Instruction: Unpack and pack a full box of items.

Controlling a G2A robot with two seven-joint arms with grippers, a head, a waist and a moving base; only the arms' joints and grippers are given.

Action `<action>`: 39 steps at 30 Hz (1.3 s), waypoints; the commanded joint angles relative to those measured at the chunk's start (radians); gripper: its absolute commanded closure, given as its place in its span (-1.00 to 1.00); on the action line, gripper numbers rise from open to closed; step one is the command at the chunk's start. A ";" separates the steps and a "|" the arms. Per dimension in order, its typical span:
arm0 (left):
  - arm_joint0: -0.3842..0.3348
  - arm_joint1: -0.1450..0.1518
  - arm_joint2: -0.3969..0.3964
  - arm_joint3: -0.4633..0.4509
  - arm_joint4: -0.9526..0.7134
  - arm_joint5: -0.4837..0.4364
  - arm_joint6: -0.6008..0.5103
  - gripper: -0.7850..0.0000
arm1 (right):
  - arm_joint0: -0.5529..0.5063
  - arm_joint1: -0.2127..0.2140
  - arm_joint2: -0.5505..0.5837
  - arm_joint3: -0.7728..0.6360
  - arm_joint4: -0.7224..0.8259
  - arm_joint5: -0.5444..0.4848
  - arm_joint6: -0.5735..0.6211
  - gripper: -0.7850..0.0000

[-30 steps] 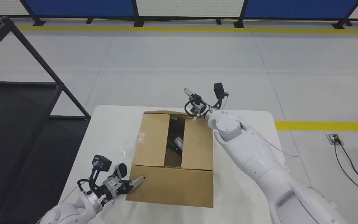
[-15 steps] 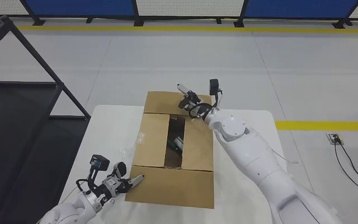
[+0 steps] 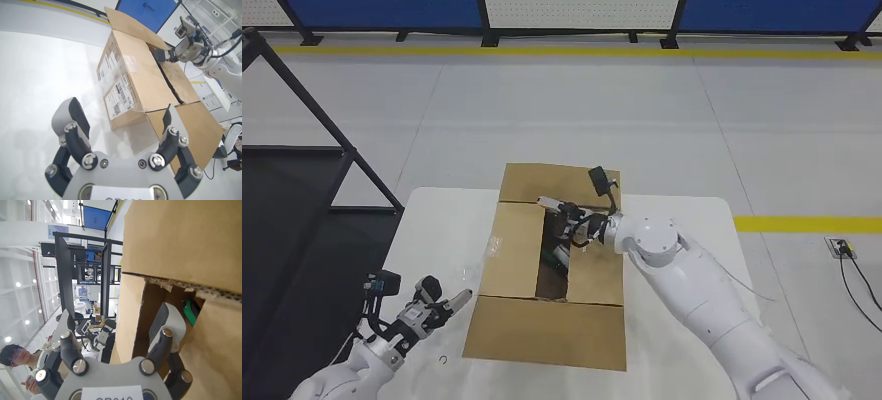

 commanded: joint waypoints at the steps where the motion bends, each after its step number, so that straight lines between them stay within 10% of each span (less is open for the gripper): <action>1: 0.002 0.000 -0.002 -0.001 -0.002 0.007 0.004 -1.00 | -0.008 -0.001 -0.001 -0.014 -0.010 0.014 0.009 -1.00; 39: -0.001 -0.014 0.129 -0.115 0.112 0.162 0.113 -1.00 | 0.017 -0.102 0.004 -0.130 0.182 -0.047 0.119 -1.00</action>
